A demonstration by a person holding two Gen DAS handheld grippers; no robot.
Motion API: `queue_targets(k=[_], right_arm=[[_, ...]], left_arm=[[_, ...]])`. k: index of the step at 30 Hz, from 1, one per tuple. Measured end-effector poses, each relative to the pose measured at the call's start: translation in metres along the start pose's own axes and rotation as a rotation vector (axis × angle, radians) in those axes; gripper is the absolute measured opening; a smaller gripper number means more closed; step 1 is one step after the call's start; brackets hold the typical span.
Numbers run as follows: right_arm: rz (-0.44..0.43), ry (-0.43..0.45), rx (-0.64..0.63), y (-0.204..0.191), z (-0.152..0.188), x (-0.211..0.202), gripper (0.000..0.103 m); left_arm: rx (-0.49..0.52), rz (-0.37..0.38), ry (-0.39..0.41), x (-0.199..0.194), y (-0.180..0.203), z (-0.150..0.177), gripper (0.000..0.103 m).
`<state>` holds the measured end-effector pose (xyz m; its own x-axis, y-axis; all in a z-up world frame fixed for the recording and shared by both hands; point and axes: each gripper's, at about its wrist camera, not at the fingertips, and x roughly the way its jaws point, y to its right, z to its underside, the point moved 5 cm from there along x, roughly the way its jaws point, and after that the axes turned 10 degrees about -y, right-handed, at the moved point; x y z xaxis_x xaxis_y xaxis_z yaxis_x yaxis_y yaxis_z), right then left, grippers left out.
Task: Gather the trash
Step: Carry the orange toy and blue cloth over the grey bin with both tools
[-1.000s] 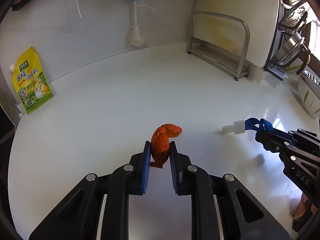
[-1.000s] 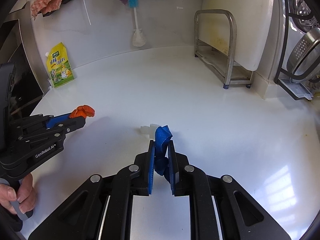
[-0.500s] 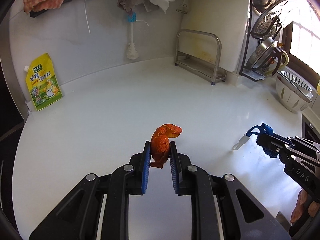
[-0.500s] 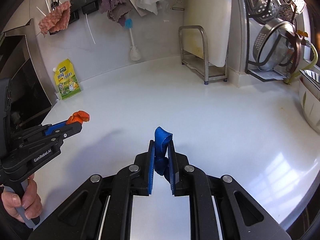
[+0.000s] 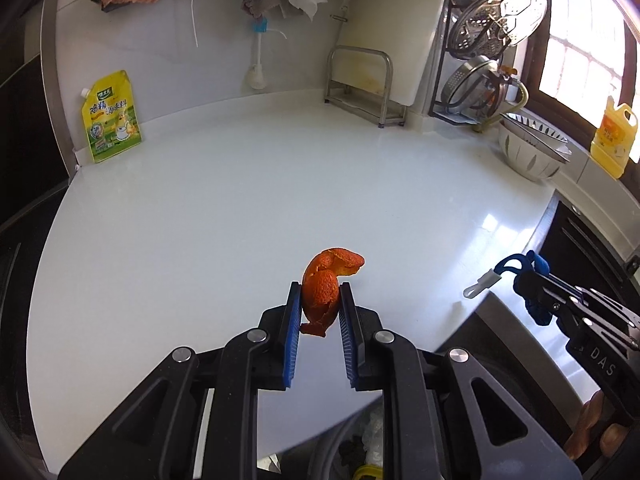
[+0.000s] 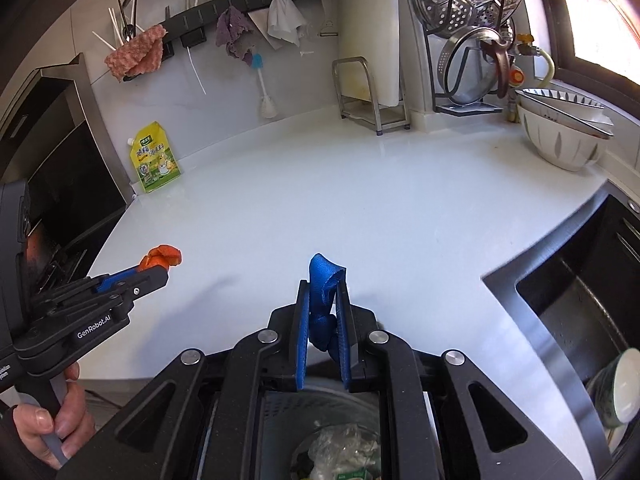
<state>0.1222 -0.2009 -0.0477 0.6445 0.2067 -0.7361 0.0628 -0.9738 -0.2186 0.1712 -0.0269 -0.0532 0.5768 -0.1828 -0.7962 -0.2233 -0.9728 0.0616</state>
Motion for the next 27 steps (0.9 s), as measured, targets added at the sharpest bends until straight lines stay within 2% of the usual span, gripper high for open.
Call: queue_targets(k=[10, 17, 27], right_arm=[[0.023, 0.034, 0.01, -0.015, 0.071, -0.059, 0.012], [0.024, 0.035, 0.032, -0.014, 0.104, -0.078, 0.012], [0.05, 0.013, 0.019, -0.017, 0.14, -0.084, 0.012]], left_arm=[[0.029, 0.009, 0.025, -0.051, 0.027, 0.062, 0.019], [0.037, 0.016, -0.008, -0.056, 0.042, 0.098, 0.019], [0.071, 0.005, -0.037, -0.056, 0.056, 0.136, 0.019]])
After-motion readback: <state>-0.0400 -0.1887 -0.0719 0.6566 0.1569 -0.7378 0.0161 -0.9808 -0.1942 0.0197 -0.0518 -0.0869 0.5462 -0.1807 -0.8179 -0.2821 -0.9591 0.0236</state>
